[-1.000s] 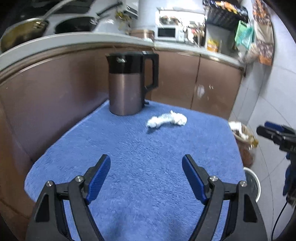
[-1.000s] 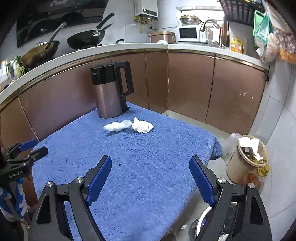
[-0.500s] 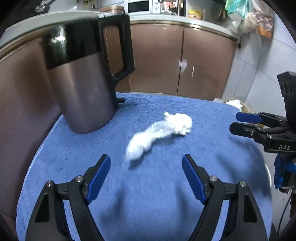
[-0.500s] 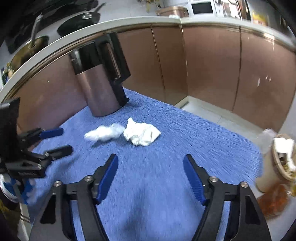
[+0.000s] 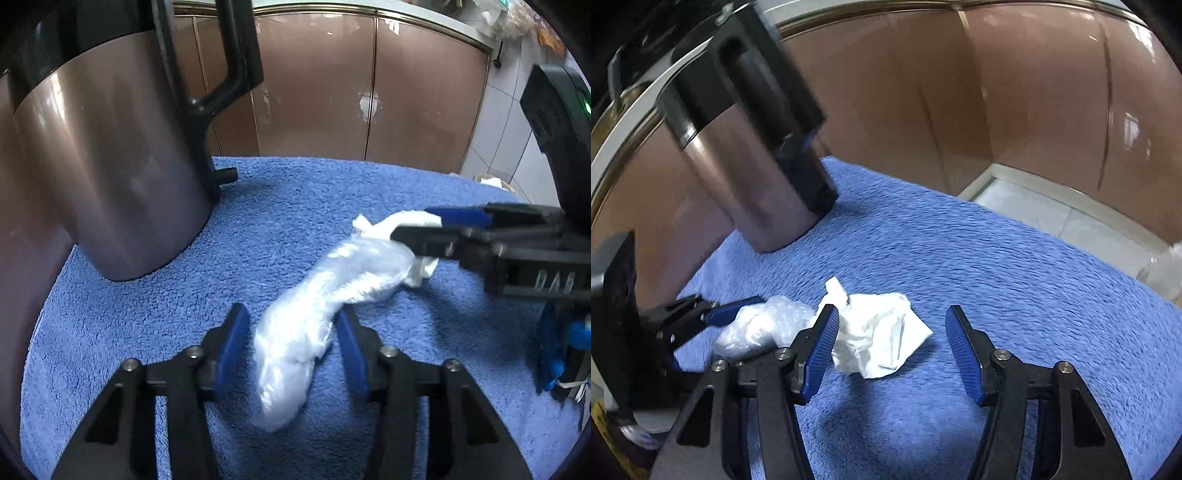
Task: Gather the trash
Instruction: 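Grasp a clear plastic bag with the left tool while the right tool grasps a tissue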
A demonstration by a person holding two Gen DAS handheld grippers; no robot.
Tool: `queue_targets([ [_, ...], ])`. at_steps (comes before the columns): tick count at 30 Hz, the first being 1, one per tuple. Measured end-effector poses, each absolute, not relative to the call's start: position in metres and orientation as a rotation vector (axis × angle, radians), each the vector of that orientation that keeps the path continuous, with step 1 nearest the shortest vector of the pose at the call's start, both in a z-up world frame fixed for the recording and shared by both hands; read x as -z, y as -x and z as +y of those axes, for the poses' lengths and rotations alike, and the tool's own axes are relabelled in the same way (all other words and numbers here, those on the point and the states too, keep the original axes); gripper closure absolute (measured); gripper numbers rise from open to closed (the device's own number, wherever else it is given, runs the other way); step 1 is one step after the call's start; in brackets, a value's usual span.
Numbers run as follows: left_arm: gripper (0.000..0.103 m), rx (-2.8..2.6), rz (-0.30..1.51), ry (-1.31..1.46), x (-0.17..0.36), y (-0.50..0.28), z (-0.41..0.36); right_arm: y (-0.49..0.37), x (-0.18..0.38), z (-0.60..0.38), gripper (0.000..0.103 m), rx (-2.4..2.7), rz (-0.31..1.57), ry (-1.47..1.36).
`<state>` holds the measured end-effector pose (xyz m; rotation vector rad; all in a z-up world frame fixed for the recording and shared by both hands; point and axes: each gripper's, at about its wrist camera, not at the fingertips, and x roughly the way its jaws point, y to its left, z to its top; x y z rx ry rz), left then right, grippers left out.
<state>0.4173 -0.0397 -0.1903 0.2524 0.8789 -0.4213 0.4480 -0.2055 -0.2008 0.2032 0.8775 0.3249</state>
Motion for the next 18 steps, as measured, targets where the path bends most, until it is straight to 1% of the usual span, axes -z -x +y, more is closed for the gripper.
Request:
queue_targets([
  [1,0.07,0.424,0.882,-0.249,0.19,-0.417,-0.04,-0.448,0.202,-0.201,0.061,-0.334,0.883,-0.185],
  [2,0.07,0.42,0.88,-0.248,0.19,-0.416,-0.039,-0.447,0.202,-0.197,0.066,-0.339,0.886,-0.171],
  [3,0.07,0.408,0.873,-0.249,0.189,-0.415,-0.038,-0.446,0.202,-0.194,0.077,-0.344,0.884,-0.156],
  [4,0.07,0.398,0.868,-0.247,0.188,-0.413,-0.037,-0.446,0.201,-0.191,0.084,-0.349,0.879,-0.144],
  [5,0.07,0.389,0.865,-0.24,0.187,-0.41,-0.034,-0.446,0.2,-0.191,0.086,-0.352,0.877,-0.136],
  [6,0.07,0.382,0.866,-0.231,0.186,-0.407,-0.033,-0.443,0.199,-0.192,0.094,-0.347,0.872,-0.128],
  [7,0.071,0.375,0.866,-0.221,0.184,-0.403,-0.031,-0.44,0.198,-0.191,0.097,-0.337,0.87,-0.12],
  [11,0.071,0.361,0.854,-0.186,0.172,-0.379,-0.014,-0.419,0.188,-0.195,0.098,-0.345,0.852,-0.14],
  [18,0.071,0.344,0.803,-0.166,0.136,-0.314,0.002,-0.348,0.15,-0.206,0.098,-0.377,0.772,-0.218],
])
